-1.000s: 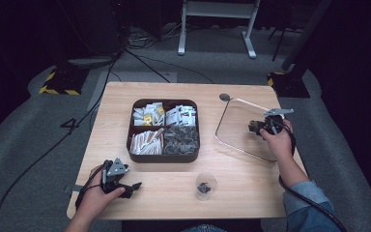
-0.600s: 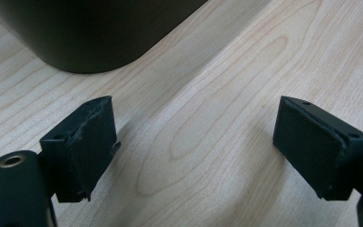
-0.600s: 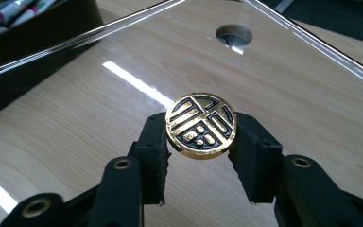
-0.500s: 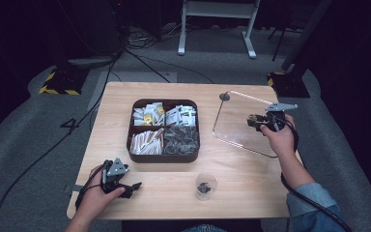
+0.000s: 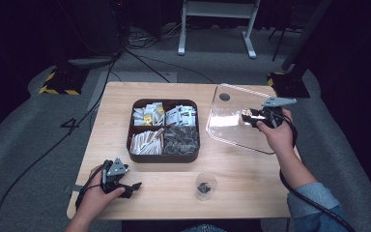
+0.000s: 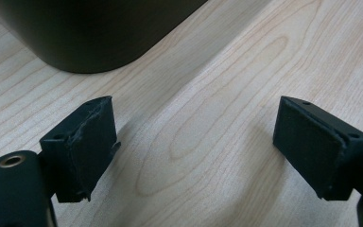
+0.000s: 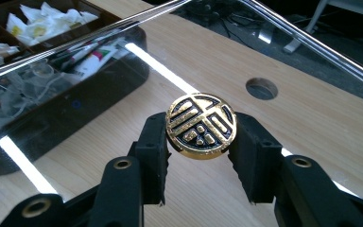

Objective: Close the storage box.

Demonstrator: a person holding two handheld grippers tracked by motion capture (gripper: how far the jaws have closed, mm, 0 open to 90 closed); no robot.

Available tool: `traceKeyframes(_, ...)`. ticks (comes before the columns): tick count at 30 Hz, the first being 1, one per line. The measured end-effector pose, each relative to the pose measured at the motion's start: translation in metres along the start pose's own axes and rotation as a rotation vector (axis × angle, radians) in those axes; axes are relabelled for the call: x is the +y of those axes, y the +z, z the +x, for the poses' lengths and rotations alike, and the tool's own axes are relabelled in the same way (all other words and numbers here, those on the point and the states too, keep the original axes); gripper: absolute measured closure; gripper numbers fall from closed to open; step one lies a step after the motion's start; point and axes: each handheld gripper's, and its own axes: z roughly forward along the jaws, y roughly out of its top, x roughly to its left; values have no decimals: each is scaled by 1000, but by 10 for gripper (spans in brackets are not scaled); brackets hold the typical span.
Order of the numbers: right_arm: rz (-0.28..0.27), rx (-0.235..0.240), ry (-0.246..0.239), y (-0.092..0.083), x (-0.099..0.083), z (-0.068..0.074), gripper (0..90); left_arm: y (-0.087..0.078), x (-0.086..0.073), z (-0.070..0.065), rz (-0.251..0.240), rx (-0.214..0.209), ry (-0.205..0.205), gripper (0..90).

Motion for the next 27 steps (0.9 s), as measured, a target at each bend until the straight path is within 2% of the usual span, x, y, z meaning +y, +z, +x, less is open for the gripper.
traceKeyframes(5,9,16,-28,4,13,9,588,0,0,0,1,2,0,145)
traceKeyframes(12,13,48,-58,21,34,20,588,1,1,1,2,-2,7,135)
traceKeyframes(18,6,90,-86,33,53,37,588,1,1,1,2,-2,7,135)
traceKeyframes(27,25,124,-106,55,75,64,588,1,1,1,1,-2,7,134)
